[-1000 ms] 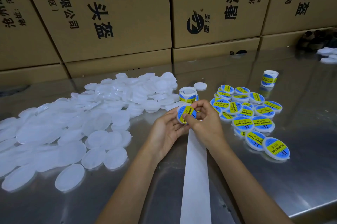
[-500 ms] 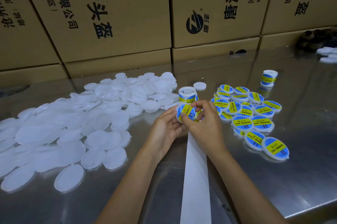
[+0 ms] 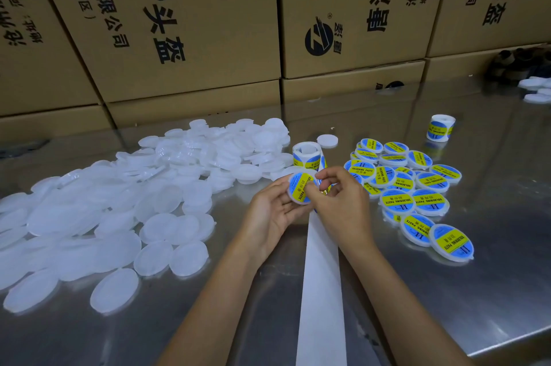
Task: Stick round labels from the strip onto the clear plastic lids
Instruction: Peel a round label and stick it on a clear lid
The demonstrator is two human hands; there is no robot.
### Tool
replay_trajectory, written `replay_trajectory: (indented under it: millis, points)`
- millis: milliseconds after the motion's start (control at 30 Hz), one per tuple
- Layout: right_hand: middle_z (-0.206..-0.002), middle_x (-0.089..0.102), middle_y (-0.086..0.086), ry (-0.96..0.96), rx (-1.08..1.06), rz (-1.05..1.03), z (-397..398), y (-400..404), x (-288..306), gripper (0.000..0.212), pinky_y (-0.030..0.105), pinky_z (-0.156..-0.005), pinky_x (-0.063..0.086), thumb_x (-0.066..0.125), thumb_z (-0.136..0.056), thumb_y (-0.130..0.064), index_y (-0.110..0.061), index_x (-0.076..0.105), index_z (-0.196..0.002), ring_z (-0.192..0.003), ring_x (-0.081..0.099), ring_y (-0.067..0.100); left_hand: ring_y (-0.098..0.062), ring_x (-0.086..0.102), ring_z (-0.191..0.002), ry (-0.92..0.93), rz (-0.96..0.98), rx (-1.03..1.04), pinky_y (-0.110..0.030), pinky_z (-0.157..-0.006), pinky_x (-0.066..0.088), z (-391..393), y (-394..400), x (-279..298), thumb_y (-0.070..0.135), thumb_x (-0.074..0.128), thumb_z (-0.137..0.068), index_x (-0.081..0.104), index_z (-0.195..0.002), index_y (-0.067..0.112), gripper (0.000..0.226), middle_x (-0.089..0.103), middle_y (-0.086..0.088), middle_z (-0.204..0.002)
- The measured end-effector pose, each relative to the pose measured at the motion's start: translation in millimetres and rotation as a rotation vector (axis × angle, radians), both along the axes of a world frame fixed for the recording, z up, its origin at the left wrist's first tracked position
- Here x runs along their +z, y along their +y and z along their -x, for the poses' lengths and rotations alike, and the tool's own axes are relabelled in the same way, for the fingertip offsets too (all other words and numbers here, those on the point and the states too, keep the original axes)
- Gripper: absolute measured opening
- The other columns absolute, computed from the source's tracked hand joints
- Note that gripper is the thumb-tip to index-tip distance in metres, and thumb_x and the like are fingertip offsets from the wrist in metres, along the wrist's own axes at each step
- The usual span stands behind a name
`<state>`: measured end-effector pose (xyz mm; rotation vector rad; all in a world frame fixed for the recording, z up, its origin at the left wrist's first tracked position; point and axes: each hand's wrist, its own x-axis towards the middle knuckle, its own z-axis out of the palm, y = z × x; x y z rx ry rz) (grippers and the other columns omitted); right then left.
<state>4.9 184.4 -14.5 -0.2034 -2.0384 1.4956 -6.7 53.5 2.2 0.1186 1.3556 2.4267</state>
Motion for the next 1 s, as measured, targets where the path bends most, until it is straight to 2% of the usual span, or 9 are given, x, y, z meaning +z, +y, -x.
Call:
replay_trajectory:
  millis: [167,233,367,467,567,700,800,900,1000]
  points:
    - [-0.074,0.064,-0.012,0.061,-0.026,-0.012,0.0,1.9,-0.2,0.012,0.013,-0.059,0.041,0.067,-0.084,-0.013,-0.024,0.065,-0.084,-0.064,0.055,-0.001,-0.021,0.073,-0.096,0.050,0.031,0.026,-0.030,-0.080,0.061,0.5,-1.1,1.3,0.011,0.042,-0.104,0.065,-0.119,0.002,0.029,0.074,-0.016,-0.114]
    - [-0.074,0.063,-0.009,0.036,0.026,0.004,-1.3,-0.1,-0.1,0.009,0.016,-0.060,0.041,0.070,-0.086,-0.029,-0.025,0.062,-0.088,-0.062,0.053,0.001,-0.015,0.073,-0.087,0.068,0.020,0.038,-0.024,-0.072,0.058,0.5,-1.5,2.5,0.012,0.041,-0.104,0.067,-0.116,0.006,0.028,0.076,-0.009,-0.104]
    - [-0.064,0.054,-0.007,-0.009,0.133,-0.126,-4.4,-5.3,-3.4,0.040,0.020,-0.056,0.039,0.070,-0.080,-0.059,-0.021,0.059,-0.076,-0.058,0.046,0.006,-0.020,0.073,-0.097,0.113,-0.035,0.020,-0.026,-0.079,0.058,-1.2,-0.5,2.4,0.013,0.038,-0.106,0.066,-0.118,0.004,0.031,0.074,-0.013,-0.112]
    - [-0.055,0.047,-0.015,0.005,0.135,-0.145,-5.1,-4.5,-4.1,0.042,0.017,-0.053,0.035,0.069,-0.084,-0.055,-0.021,0.052,-0.066,-0.054,0.043,0.005,-0.026,0.072,-0.101,0.119,-0.037,0.002,-0.030,-0.084,0.057,-1.7,0.2,2.6,0.014,0.038,-0.106,0.062,-0.125,0.002,0.033,0.072,-0.018,-0.117]
    - [-0.054,0.047,-0.015,-0.002,0.119,-0.154,-5.0,-5.9,-3.8,0.043,0.020,-0.054,0.033,0.064,-0.090,-0.049,-0.022,0.045,-0.063,-0.054,0.043,0.007,-0.017,0.072,-0.094,0.100,-0.009,0.009,-0.022,-0.067,0.052,-1.7,0.6,5.4,0.015,0.040,-0.104,0.065,-0.121,0.008,0.031,0.075,-0.010,-0.111]
    - [-0.052,0.035,-0.006,0.008,0.092,-0.218,-5.3,-5.7,-2.8,0.048,0.032,-0.055,0.030,0.053,-0.100,-0.039,-0.018,0.033,-0.062,-0.055,0.034,0.011,-0.013,0.068,-0.086,0.065,0.075,0.047,-0.022,-0.061,0.045,-2.5,1.3,7.9,0.014,0.047,-0.100,0.070,-0.104,0.010,0.024,0.074,-0.007,-0.101]
    - [-0.053,0.038,-0.006,0.019,0.072,-0.269,-4.8,-4.3,-3.5,0.044,0.031,-0.055,0.026,0.046,-0.103,-0.032,-0.019,0.036,-0.062,-0.055,0.038,0.012,-0.014,0.071,-0.084,0.141,0.212,0.108,-0.020,-0.062,0.046,-4.0,0.4,4.9,0.003,0.058,-0.094,0.071,-0.102,0.011,0.017,0.075,-0.006,-0.095]
    - [-0.059,0.049,-0.004,0.011,0.076,-0.284,-4.8,-2.8,-3.6,0.040,0.034,-0.059,0.031,0.041,-0.105,-0.028,-0.013,0.047,-0.068,-0.061,0.046,0.020,-0.014,0.071,-0.084,0.236,0.292,0.151,-0.024,-0.064,0.051,-3.8,-3.9,3.4,-0.003,0.069,-0.088,0.067,-0.120,0.018,0.039,0.077,-0.005,-0.100]
    - [-0.064,0.054,0.000,0.012,0.123,-0.237,-5.9,-3.4,-1.3,0.039,0.036,-0.063,0.039,0.040,-0.105,-0.030,-0.011,0.048,-0.072,-0.067,0.051,0.021,-0.022,0.075,-0.085,0.299,0.299,0.195,-0.027,-0.068,0.059,-2.6,-7.9,5.2,-0.005,0.072,-0.085,0.071,-0.118,0.021,0.042,0.077,-0.008,-0.101]
